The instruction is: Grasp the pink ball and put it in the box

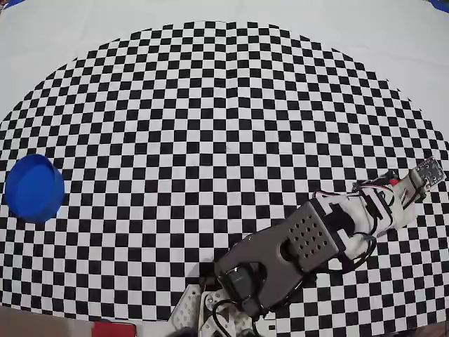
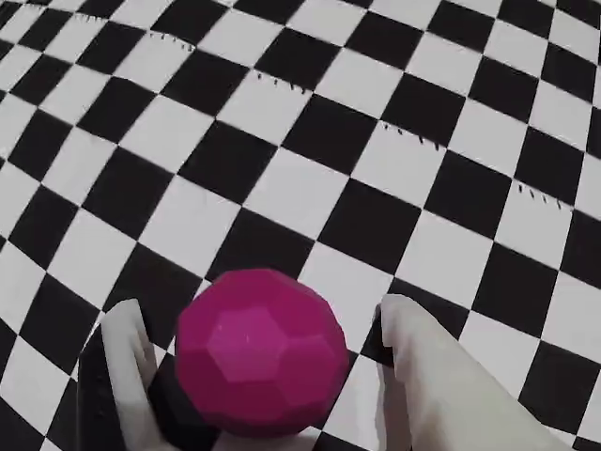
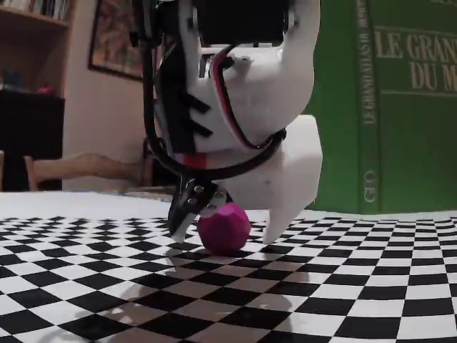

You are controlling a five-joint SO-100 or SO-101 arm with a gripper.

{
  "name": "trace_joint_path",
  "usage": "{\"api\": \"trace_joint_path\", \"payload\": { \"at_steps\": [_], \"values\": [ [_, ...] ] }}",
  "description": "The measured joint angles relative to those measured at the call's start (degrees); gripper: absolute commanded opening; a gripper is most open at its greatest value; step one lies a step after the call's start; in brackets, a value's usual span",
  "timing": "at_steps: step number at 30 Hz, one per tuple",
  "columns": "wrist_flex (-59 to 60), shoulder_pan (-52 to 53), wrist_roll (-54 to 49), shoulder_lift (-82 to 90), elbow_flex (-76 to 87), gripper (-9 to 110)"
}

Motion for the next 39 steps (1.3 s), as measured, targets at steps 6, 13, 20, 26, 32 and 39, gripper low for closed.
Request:
{"api": "trace_joint_path", "payload": {
  "at_steps": [6, 13, 20, 26, 32, 39],
  "values": [
    [0.00, 0.00, 0.00, -1.14, -3.16, 28],
    [0.00, 0.00, 0.00, -2.11, -3.78, 28],
    [0.00, 0.00, 0.00, -2.72, -3.87, 28],
    [0.00, 0.00, -0.09, -3.52, -4.22, 28],
    [0.00, 0.00, -0.09, -3.60, -4.22, 28],
    [0.00, 0.00, -0.09, -3.60, -4.22, 22]
  ]
}}
